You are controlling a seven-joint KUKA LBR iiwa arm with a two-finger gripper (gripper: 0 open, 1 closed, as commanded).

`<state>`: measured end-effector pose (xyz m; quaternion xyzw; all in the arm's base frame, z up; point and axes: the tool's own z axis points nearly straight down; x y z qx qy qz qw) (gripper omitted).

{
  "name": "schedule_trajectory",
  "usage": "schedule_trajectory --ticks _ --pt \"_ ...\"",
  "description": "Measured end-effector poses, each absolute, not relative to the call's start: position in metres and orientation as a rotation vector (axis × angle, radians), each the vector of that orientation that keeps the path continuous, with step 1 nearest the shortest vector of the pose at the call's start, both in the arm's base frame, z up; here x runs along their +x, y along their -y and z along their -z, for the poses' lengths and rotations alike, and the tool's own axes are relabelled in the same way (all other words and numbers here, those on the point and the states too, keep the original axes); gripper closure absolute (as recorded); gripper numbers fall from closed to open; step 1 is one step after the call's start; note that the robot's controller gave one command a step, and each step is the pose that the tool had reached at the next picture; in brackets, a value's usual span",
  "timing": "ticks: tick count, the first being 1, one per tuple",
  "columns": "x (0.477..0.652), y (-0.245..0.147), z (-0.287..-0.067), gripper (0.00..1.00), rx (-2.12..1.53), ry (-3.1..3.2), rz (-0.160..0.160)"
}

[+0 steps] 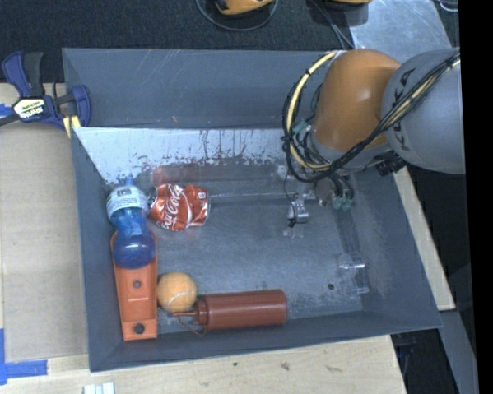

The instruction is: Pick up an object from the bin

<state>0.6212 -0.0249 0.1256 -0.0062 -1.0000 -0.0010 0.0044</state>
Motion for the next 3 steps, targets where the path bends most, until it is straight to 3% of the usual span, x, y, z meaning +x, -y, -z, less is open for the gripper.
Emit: schedule_trajectory --ticks 1,2,3 --pt "0.579 -0.02 -0.167 0.0 0.117 3.147 0.002" --pt "0.58 -0.019 -0.166 0.0 0.11 3.147 0.001" --pt "0.596 -0.111 -0.081 0.0 0.425 3.122 0.001"
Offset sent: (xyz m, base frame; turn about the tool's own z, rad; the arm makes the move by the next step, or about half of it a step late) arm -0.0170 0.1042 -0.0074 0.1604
